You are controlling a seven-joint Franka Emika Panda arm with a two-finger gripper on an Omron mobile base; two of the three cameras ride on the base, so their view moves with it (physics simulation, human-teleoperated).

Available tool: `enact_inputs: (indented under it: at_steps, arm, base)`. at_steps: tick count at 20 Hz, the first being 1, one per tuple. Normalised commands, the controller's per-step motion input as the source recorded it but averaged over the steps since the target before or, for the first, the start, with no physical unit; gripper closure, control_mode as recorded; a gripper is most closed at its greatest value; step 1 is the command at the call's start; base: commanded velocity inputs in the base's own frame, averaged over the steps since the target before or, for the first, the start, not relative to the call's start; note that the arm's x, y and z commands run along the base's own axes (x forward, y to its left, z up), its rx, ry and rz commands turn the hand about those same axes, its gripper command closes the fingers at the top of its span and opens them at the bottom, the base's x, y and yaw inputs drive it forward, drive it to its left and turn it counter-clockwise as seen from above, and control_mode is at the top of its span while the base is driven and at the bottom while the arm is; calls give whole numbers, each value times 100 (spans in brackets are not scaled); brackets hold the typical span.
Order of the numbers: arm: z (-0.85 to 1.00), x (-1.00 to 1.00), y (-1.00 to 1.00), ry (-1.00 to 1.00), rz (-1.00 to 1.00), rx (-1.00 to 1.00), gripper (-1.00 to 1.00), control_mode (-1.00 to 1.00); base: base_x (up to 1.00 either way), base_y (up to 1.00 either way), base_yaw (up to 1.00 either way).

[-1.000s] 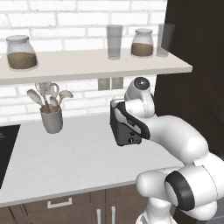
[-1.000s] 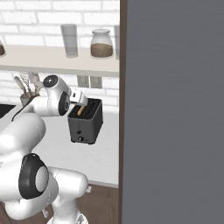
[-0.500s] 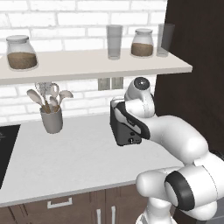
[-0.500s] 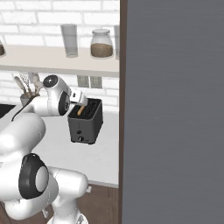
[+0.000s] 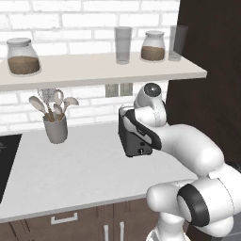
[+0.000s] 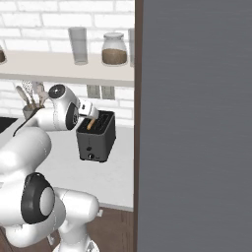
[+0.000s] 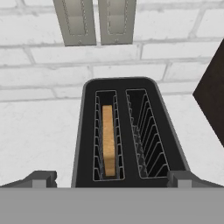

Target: Start the toaster. Once the lever pops up, take the bread to the plate on the dining counter.

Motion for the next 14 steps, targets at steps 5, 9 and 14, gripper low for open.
enact_inputs:
  at_steps: [5,9,14]
  arm:
    - [0,0,0,0,0,0,-100,-100]
    - [0,0,0,0,0,0,-100,-100]
    - [0,0,0,0,0,0,-100,-100]
  base:
    - [0,0,0]
    - [0,0,0]
    - [0,0,0]
